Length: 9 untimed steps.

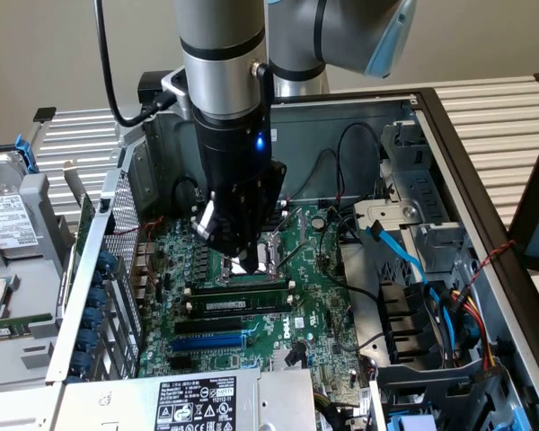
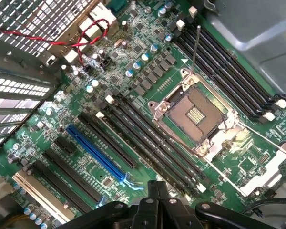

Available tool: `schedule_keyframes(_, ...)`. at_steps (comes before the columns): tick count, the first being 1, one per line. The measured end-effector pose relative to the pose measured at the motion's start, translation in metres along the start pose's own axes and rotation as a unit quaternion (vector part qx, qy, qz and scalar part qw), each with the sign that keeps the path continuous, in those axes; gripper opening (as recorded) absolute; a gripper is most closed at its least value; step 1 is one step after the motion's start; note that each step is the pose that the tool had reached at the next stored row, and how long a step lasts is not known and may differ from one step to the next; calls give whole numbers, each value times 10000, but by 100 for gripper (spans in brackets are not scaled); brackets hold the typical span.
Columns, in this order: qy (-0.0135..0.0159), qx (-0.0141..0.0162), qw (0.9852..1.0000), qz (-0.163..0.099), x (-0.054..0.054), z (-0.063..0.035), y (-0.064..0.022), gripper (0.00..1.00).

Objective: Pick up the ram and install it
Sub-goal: 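Press down the ram until it locks into place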

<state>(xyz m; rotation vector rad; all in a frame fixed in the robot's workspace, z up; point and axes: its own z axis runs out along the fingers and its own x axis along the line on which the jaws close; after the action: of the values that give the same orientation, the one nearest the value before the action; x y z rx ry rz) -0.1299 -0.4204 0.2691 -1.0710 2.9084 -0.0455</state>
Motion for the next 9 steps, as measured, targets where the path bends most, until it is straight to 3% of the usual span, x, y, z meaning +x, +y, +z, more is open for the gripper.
schedule_keyframes(5, 11, 14, 9993, 363, 0, 0, 0, 11)
schedule_keyframes(9, 19, 26, 9979, 651, 0, 0, 0, 11)
